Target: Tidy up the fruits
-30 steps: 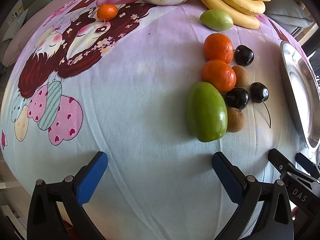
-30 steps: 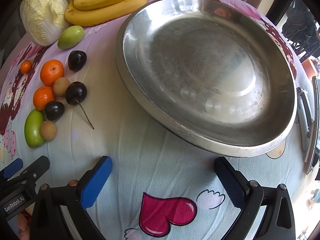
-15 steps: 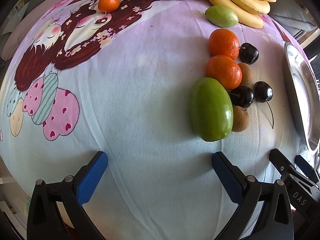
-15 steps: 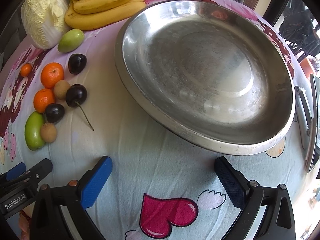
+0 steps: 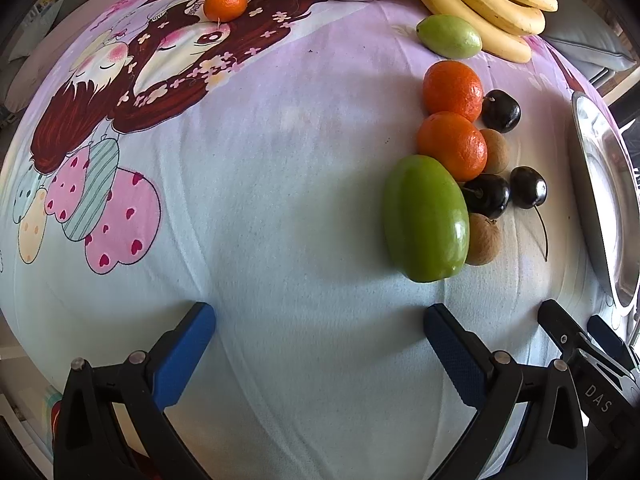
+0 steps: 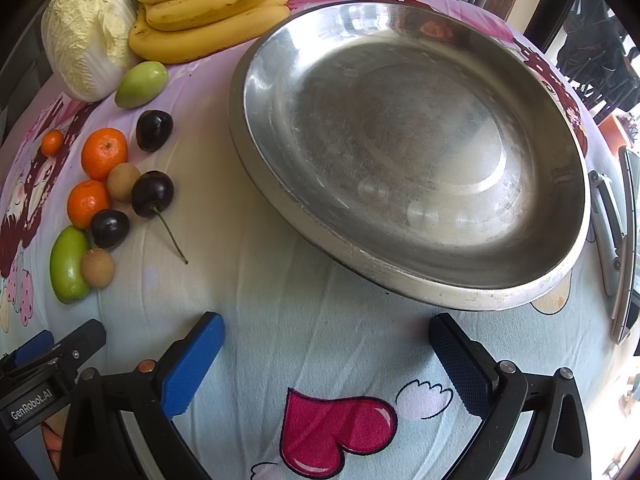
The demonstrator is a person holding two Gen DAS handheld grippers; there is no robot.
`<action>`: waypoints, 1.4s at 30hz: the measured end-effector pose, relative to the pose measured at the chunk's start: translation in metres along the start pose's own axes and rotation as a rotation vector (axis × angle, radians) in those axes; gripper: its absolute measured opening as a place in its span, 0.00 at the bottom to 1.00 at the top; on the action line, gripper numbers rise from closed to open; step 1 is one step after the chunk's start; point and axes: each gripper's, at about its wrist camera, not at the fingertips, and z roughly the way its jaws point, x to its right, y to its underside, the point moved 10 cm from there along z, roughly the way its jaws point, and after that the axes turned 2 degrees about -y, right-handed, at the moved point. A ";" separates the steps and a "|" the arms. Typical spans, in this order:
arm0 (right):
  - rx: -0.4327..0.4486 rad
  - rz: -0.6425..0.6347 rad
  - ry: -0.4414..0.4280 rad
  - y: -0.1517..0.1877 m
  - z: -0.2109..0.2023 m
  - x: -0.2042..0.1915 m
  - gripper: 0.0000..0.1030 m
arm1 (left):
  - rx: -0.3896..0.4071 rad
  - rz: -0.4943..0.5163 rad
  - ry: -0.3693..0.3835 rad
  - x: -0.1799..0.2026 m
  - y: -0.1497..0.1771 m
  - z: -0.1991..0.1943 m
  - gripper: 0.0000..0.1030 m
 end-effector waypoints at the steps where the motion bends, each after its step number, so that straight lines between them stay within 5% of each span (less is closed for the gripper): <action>1: -0.006 -0.001 0.004 0.000 0.000 0.000 1.00 | 0.000 0.002 -0.008 0.003 0.001 -0.001 1.00; 14: -0.025 0.005 0.023 -0.003 -0.001 0.005 1.00 | -0.018 -0.006 0.037 0.010 -0.007 -0.007 1.00; 23: -0.004 0.038 0.020 -0.018 -0.019 0.010 0.99 | 0.092 0.080 0.012 0.013 -0.033 -0.041 1.00; 25: -0.017 0.005 0.096 -0.017 -0.033 0.006 0.99 | 0.096 0.104 0.009 0.015 -0.037 -0.044 1.00; 34: -0.007 -0.084 0.068 -0.032 -0.052 -0.035 0.89 | 0.126 0.168 0.047 0.018 -0.060 -0.059 0.93; 42: 0.086 -0.105 -0.001 -0.059 -0.055 -0.060 0.89 | 0.101 0.185 0.067 0.011 -0.084 -0.060 0.92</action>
